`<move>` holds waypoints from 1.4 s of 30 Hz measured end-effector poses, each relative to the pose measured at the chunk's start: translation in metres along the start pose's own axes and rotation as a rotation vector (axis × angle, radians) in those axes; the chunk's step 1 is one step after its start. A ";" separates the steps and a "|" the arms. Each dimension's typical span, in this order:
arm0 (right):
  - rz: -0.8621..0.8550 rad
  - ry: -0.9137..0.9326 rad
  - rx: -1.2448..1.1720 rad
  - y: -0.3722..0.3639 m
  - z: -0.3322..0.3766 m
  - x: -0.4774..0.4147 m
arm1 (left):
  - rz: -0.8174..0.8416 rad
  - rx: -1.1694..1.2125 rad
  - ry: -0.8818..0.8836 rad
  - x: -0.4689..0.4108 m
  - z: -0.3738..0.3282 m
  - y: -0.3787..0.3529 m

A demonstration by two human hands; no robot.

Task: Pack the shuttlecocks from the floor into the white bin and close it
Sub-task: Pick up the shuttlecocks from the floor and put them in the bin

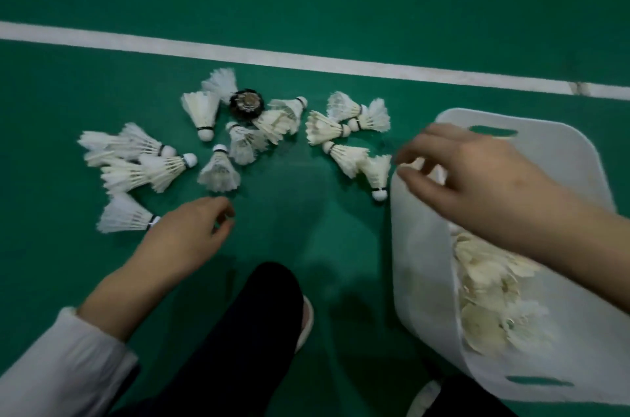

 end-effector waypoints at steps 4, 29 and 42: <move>0.094 0.203 -0.049 -0.062 0.076 -0.063 | -0.080 -0.074 0.131 0.025 0.069 0.007; 0.098 0.161 -0.302 -0.158 0.127 -0.167 | -0.691 0.535 0.272 0.000 0.152 0.066; 0.191 -0.023 -0.290 -0.183 0.084 -0.144 | -0.469 0.501 0.295 0.009 0.137 0.022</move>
Point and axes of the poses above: each hand's wrist, its own x-axis away from the middle knuckle, its own y-axis out of the back of the hand, z = x × y, the point moved 7 cm from there along -x, towards the middle knuckle, and after that the axes turned 10 degrees about z, right-handed, at the moved point
